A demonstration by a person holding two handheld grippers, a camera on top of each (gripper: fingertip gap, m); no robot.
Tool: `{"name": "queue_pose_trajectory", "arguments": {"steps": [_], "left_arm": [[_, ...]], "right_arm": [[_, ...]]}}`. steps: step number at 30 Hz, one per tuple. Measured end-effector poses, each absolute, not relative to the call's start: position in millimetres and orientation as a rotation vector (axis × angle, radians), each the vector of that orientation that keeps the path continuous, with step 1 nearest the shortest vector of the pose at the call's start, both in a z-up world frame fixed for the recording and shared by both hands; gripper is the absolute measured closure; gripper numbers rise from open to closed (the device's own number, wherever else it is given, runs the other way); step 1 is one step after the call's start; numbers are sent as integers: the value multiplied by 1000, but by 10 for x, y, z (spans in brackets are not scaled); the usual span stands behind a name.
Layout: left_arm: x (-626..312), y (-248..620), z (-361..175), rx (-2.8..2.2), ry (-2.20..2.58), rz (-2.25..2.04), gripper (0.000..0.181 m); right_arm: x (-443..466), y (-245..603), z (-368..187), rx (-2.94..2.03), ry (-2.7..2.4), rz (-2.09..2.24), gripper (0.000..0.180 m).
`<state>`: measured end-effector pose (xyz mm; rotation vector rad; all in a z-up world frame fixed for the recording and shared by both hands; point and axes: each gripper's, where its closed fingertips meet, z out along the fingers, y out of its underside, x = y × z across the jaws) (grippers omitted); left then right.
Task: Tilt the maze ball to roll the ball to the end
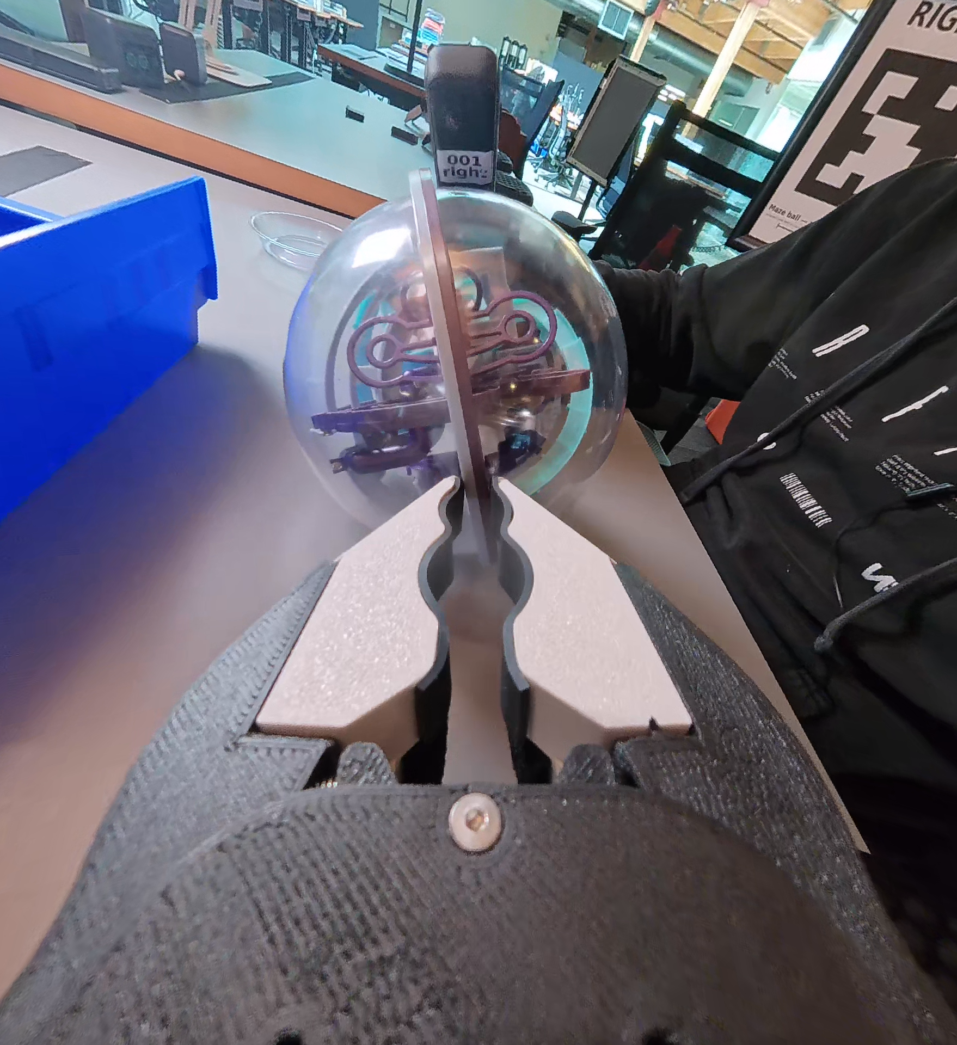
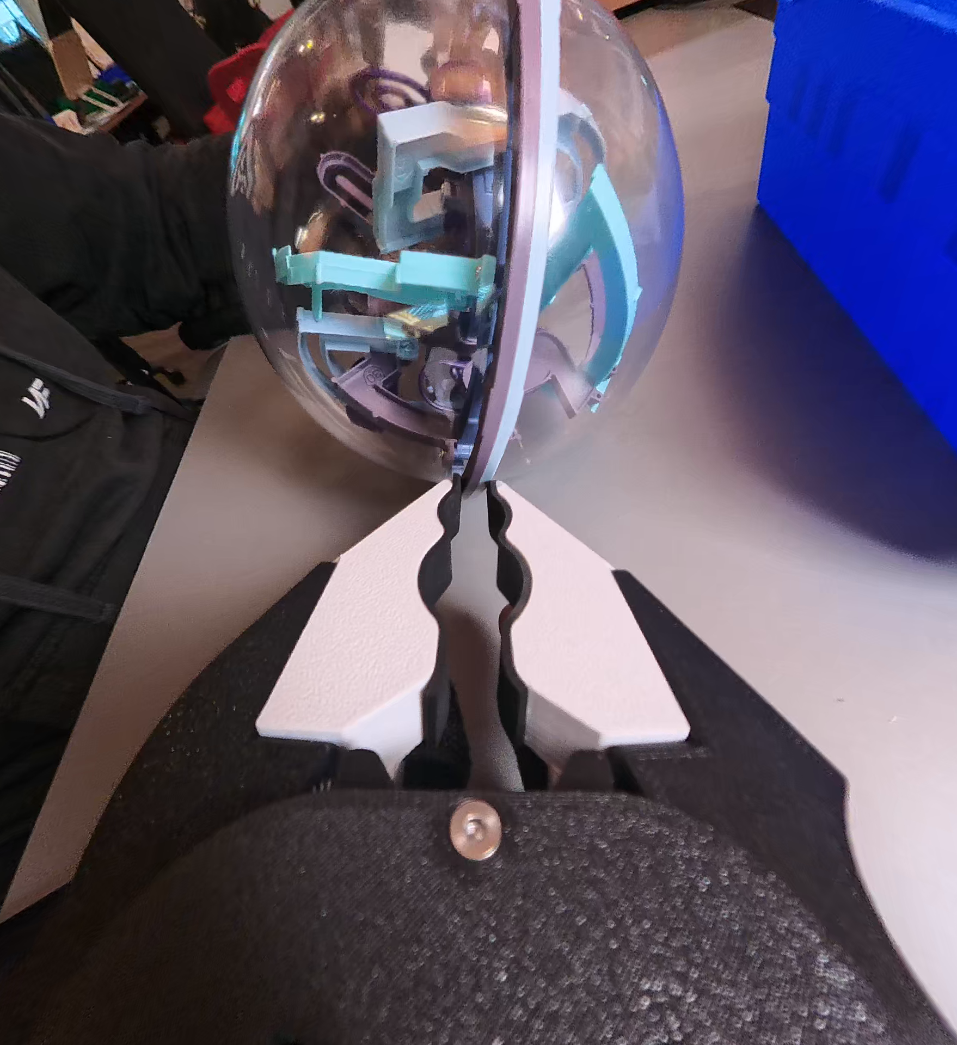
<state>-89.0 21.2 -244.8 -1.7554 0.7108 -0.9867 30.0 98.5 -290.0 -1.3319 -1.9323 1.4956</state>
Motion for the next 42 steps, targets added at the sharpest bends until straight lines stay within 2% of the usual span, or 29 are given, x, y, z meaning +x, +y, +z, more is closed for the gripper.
{"name": "queue_pose_trajectory", "arguments": {"steps": [2,7,12,16,19,26,36,38,40,42], "left_arm": [[-887,196,-2469,-1764,723,-987,172],[-911,216,-2414,-1752,698,-983,154],[-918,247,-2394,-1727,701,-933,155],[-925,218,-2290,-1656,707,-938,171],[-921,218,-2243,-1624,722,-891,174],[-898,183,-2215,-1601,749,-873,167],[-894,189,-2446,-1663,798,-842,153],[-883,209,-2425,-1641,790,-835,158],[-885,204,-2416,-1630,805,-813,172],[-887,203,-2412,-1628,811,-800,173]], "right_arm": [[298,1002,-2875,-1306,-1926,1474,173],[293,1049,-2811,-1226,-1910,1407,173],[290,1037,-2766,-1141,-1906,1356,173],[287,1009,-2653,-1053,-1878,1329,173],[290,1011,-2565,-1000,-1845,1313,174],[295,1004,-2452,-933,-1809,1271,174],[302,1041,-2470,-971,-1798,1299,174],[306,1051,-2484,-986,-1794,1323,174],[301,1053,-2484,-1001,-1781,1354,173],[302,1050,-2495,-1009,-1783,1367,173]]}}
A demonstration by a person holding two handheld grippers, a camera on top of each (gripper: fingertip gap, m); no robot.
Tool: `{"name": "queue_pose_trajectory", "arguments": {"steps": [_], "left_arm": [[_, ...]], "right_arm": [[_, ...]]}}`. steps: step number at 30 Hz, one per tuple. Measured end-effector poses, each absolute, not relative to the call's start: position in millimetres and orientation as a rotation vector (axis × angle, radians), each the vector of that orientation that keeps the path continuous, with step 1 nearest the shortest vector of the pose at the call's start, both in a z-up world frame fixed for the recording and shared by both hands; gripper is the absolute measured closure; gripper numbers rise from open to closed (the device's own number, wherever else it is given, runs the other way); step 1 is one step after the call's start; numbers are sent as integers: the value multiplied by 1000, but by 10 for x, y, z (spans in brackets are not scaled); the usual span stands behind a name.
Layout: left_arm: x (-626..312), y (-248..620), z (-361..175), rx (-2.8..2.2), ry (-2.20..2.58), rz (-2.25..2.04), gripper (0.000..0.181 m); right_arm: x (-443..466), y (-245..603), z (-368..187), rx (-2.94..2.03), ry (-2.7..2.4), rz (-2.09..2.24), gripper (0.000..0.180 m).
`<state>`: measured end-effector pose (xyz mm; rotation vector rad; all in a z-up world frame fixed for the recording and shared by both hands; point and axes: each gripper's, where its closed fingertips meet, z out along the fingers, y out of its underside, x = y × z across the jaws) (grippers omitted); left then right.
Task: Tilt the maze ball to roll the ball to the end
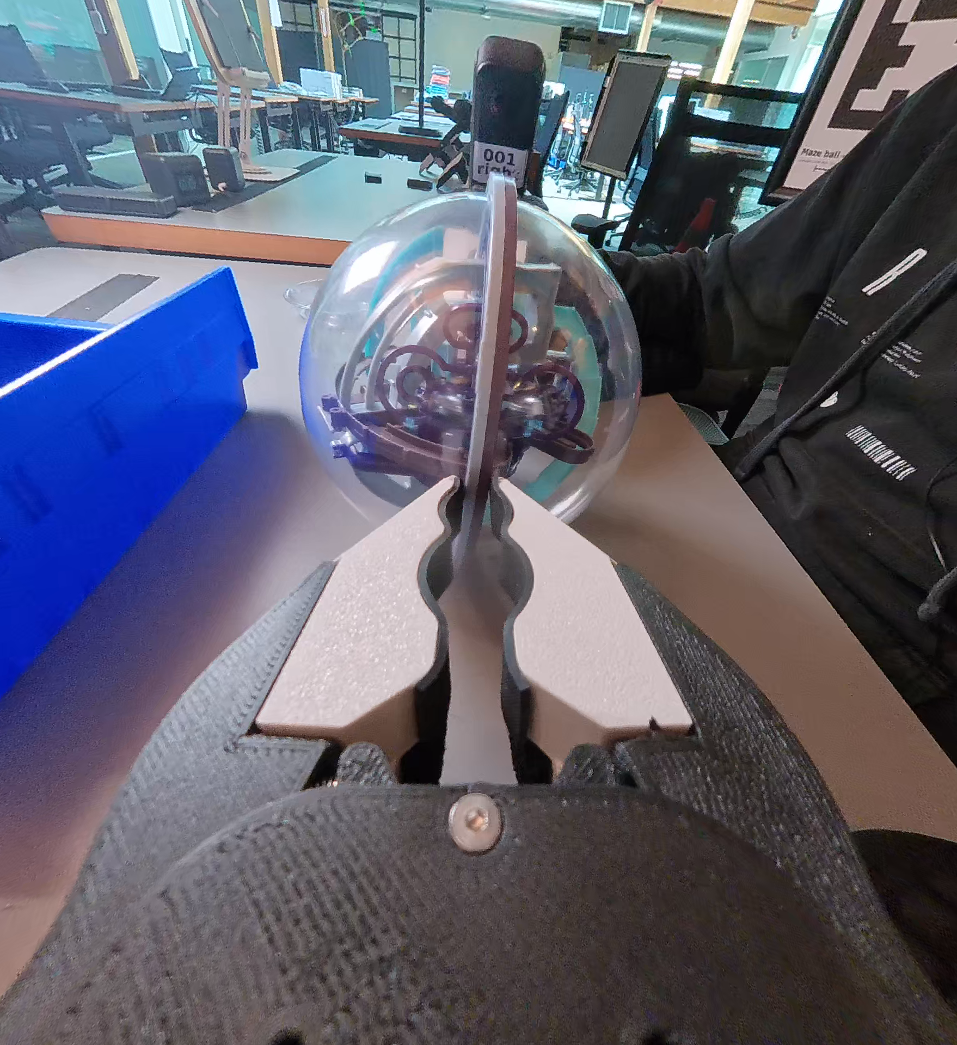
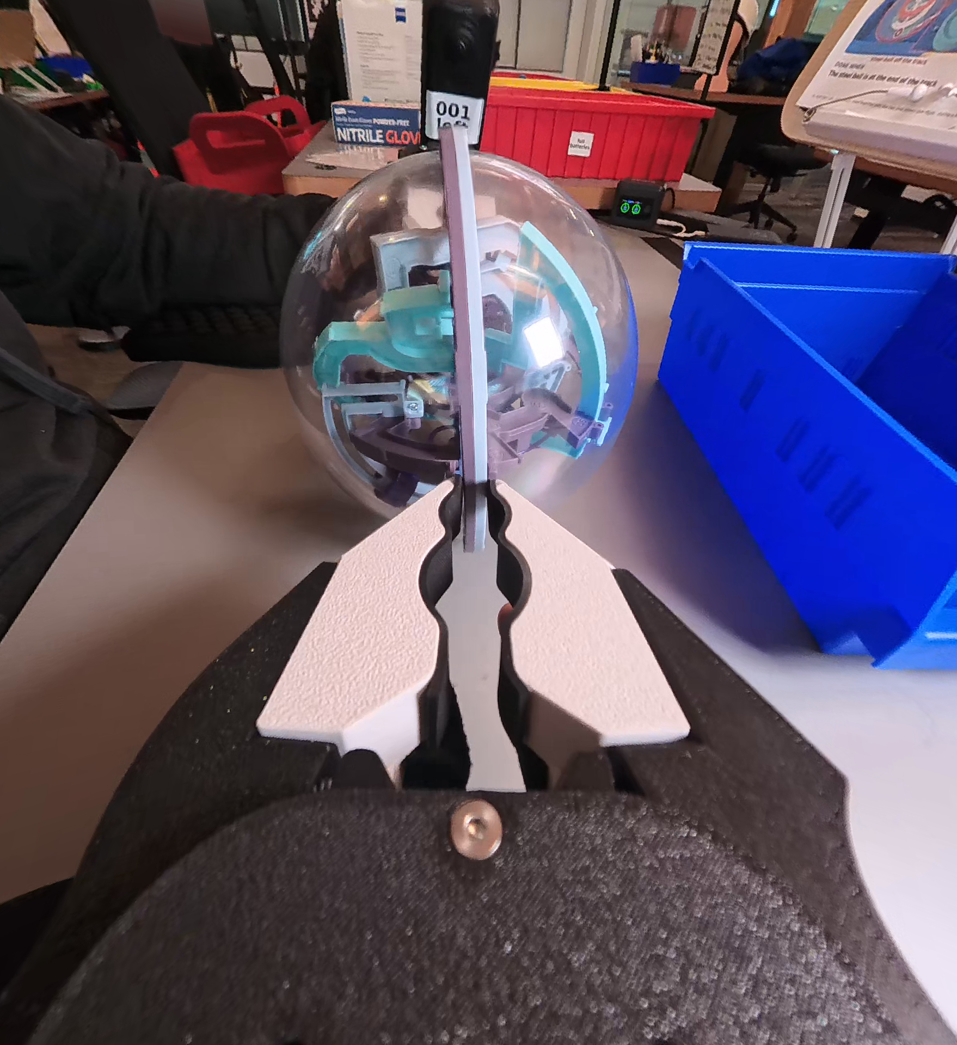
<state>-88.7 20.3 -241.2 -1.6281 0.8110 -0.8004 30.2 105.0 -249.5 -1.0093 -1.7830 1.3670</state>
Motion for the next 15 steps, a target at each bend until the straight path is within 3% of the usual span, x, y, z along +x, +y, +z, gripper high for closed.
{"name": "queue_pose_trajectory", "arguments": {"steps": [3,7,10,15], "left_arm": [[-875,208,-2380,-1611,814,-783,174],[-865,209,-2374,-1611,826,-759,174],[-868,201,-2379,-1611,835,-755,174],[-848,180,-2373,-1605,852,-749,171]], "right_arm": [[309,1053,-2556,-1028,-1810,1358,173],[305,1012,-2710,-1059,-1890,1315,159],[299,1006,-2736,-1047,-1902,1284,172],[297,1022,-2739,-1026,-1907,1252,174]]}}
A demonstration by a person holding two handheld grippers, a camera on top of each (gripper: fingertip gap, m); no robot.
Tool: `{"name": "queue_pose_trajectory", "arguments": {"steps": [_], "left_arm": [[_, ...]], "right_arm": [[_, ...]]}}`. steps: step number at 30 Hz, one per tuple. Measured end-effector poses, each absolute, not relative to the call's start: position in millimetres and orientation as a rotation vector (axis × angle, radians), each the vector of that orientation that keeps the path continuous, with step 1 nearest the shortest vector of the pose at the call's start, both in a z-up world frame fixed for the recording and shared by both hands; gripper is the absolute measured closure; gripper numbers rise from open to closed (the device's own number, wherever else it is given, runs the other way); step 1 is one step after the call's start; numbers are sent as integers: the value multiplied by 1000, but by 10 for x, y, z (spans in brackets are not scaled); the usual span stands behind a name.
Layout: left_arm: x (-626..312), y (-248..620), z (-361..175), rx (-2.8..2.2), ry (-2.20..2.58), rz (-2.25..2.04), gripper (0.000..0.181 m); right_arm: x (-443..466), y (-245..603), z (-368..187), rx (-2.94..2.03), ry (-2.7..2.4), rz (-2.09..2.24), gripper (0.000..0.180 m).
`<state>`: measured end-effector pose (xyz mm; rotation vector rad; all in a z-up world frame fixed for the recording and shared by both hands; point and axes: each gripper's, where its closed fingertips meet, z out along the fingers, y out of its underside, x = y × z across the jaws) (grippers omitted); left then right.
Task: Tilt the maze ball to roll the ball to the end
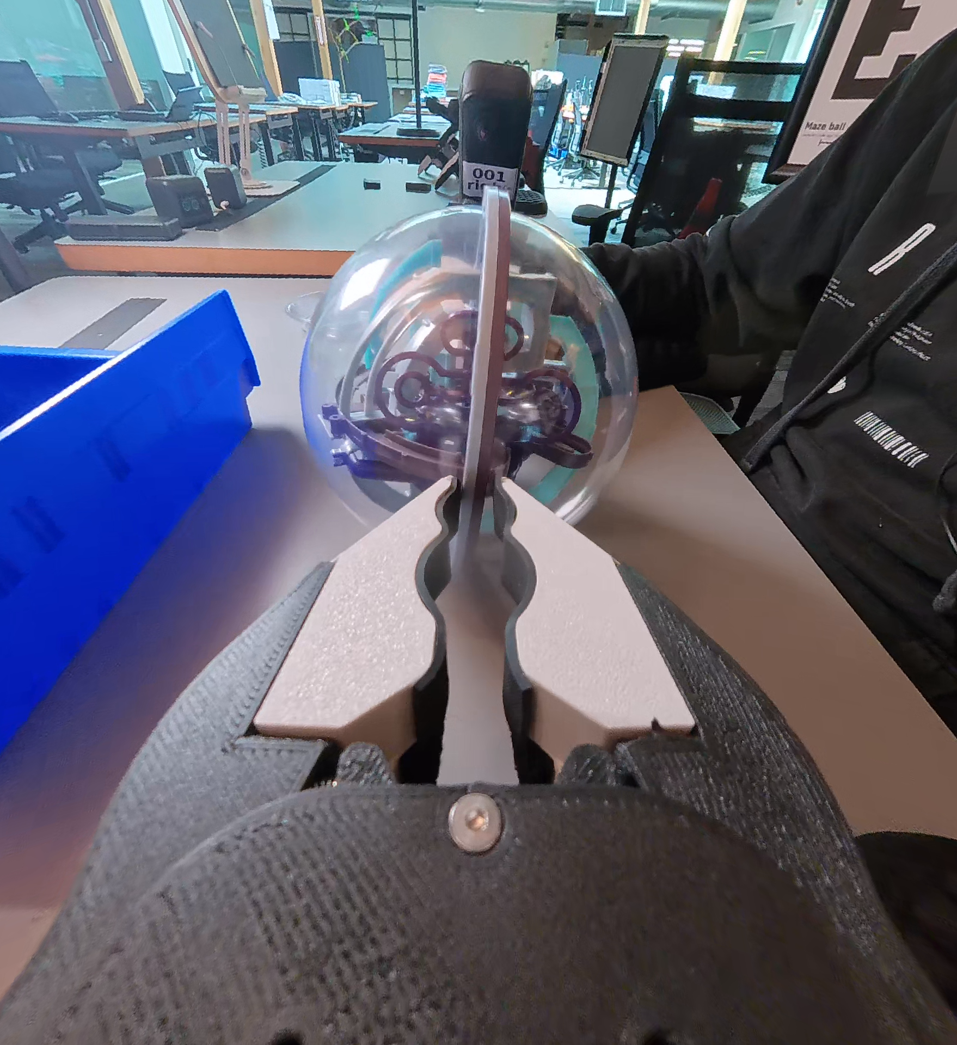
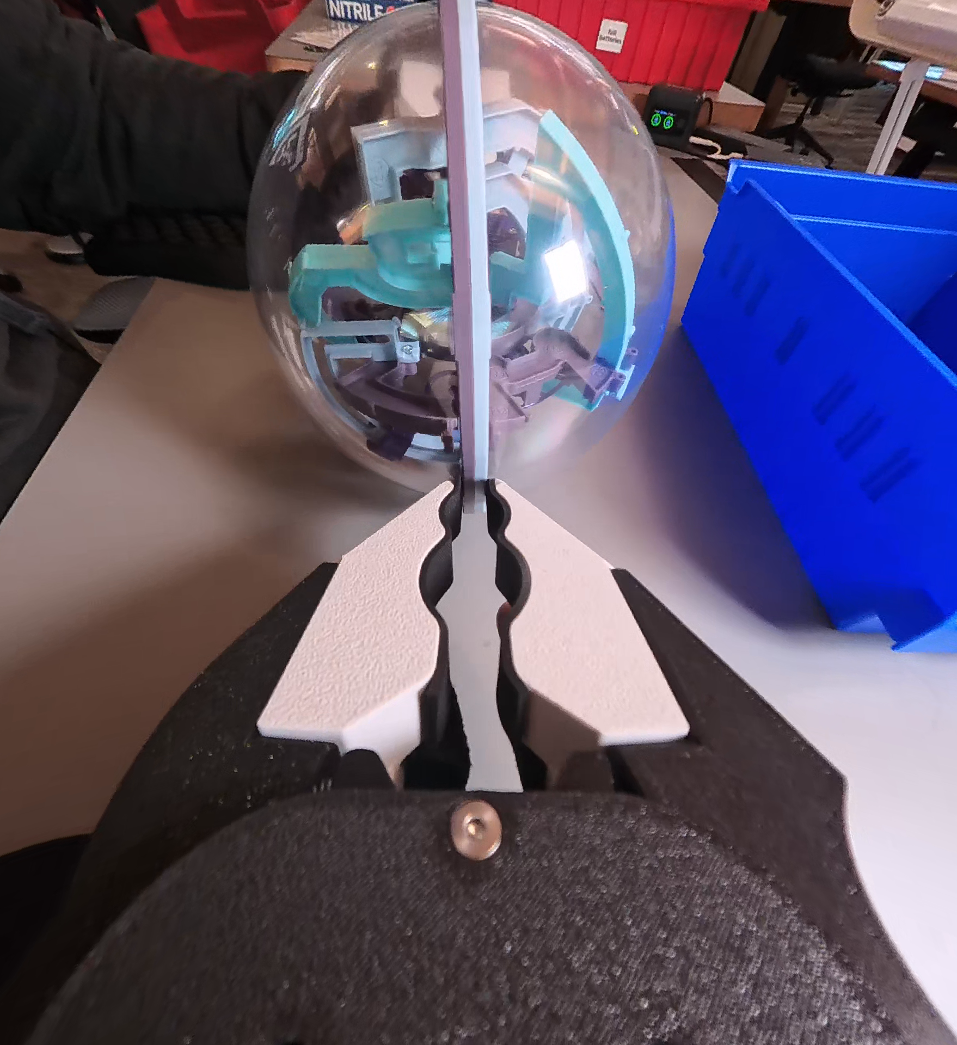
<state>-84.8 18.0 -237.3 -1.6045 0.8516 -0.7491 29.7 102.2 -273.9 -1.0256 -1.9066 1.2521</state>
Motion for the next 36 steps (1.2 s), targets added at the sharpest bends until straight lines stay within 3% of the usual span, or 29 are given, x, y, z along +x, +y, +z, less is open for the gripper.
{"name": "queue_pose_trajectory", "arguments": {"steps": [4,7,14,36], "left_arm": [[-865,213,-2349,-1599,841,-698,165],[-861,212,-2347,-1589,855,-682,173],[-860,238,-2185,-1516,845,-598,174],[-970,135,-1276,-1270,767,-465,174]], "right_arm": [[281,1060,-2698,-1011,-1877,1228,174],[275,1085,-2701,-991,-1872,1186,174],[243,1084,-2684,-948,-1852,1135,174],[166,1064,-1300,-703,-1679,1133,174]]}}
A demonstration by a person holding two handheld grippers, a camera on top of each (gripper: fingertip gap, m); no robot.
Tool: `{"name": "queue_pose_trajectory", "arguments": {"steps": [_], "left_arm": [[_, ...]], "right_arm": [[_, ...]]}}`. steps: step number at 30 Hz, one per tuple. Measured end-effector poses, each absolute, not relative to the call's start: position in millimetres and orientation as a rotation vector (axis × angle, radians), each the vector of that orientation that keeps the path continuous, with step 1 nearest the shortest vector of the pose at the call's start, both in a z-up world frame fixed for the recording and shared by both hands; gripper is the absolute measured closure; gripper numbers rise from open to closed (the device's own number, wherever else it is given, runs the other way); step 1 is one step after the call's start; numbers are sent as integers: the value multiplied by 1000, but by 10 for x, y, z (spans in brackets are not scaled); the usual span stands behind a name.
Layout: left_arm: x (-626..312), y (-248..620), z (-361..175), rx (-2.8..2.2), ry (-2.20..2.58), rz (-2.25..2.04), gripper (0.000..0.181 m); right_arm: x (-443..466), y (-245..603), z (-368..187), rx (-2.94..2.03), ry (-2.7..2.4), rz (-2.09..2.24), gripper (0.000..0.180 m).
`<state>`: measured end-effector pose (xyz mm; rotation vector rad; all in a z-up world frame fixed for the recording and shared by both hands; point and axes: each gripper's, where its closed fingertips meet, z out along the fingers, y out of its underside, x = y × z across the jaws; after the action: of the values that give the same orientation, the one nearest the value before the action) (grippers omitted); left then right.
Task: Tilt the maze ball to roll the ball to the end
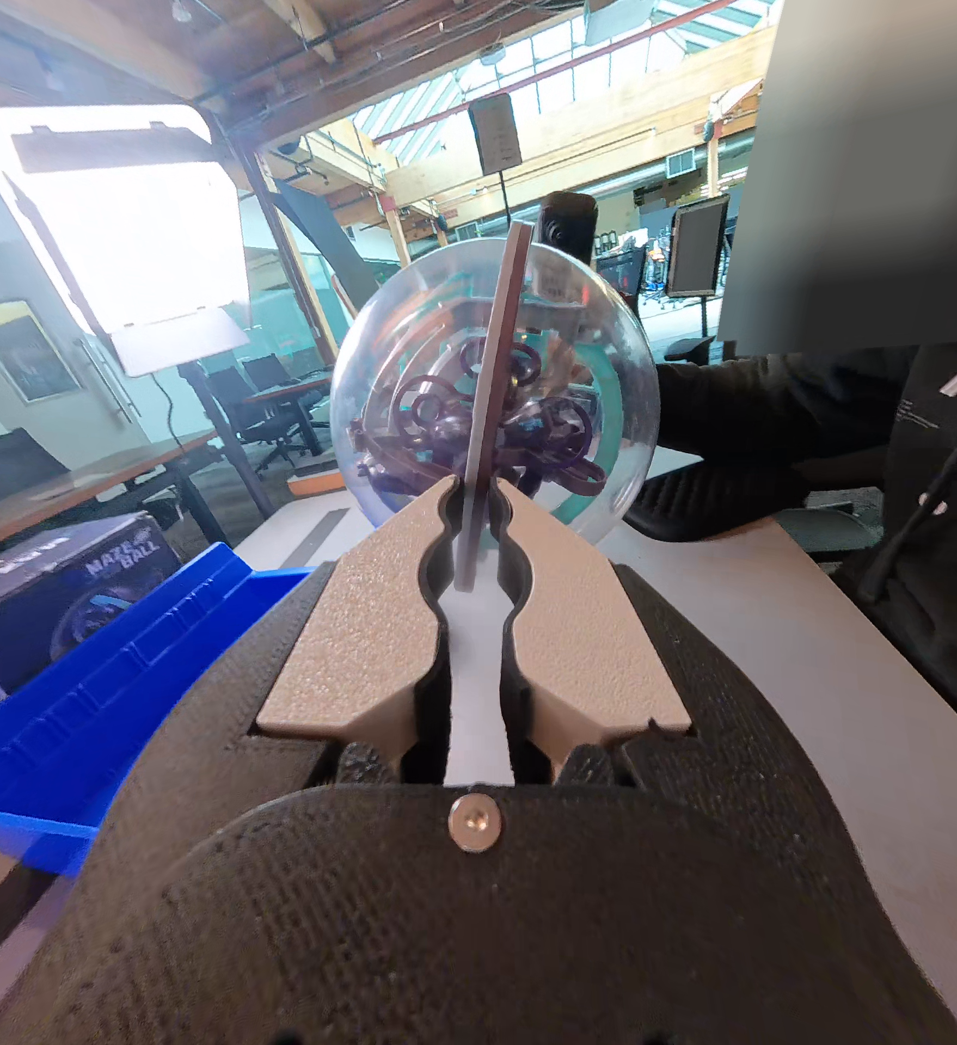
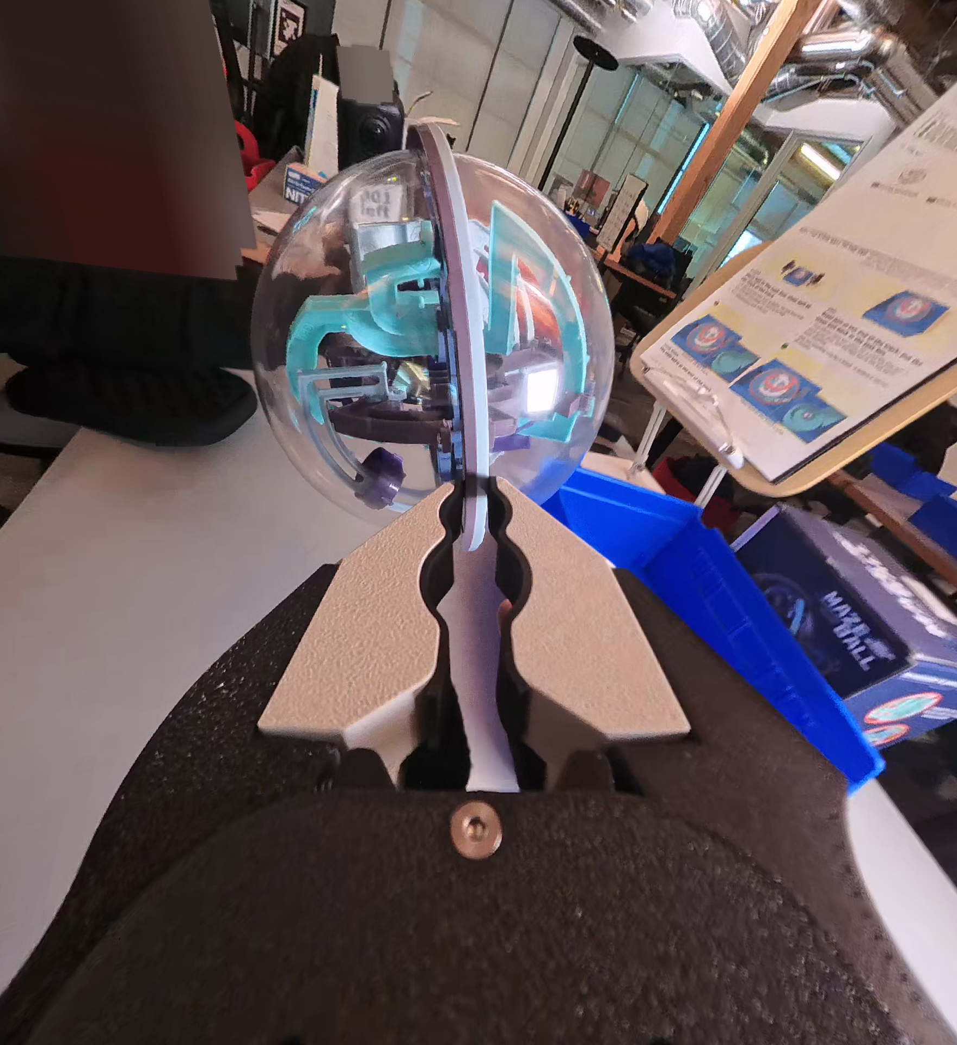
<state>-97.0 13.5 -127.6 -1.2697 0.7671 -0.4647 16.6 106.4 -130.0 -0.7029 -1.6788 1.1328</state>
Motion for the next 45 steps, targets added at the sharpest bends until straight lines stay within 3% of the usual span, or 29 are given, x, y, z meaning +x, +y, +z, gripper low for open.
{"name": "queue_pose_trajectory", "arguments": {"steps": [7,13,33,45], "left_arm": [[-1031,186,-694,-1249,766,-403,174],[-1008,216,-305,-1175,776,-368,174],[-620,29,293,-1101,973,-151,174],[-737,46,52,-1057,859,-274,174]], "right_arm": [[103,1111,-467,-589,-1592,1163,173],[131,1161,-113,-533,-1478,1174,174],[175,1241,-133,-418,-1326,1248,174],[238,1201,-72,-413,-1322,1248,174]]}}
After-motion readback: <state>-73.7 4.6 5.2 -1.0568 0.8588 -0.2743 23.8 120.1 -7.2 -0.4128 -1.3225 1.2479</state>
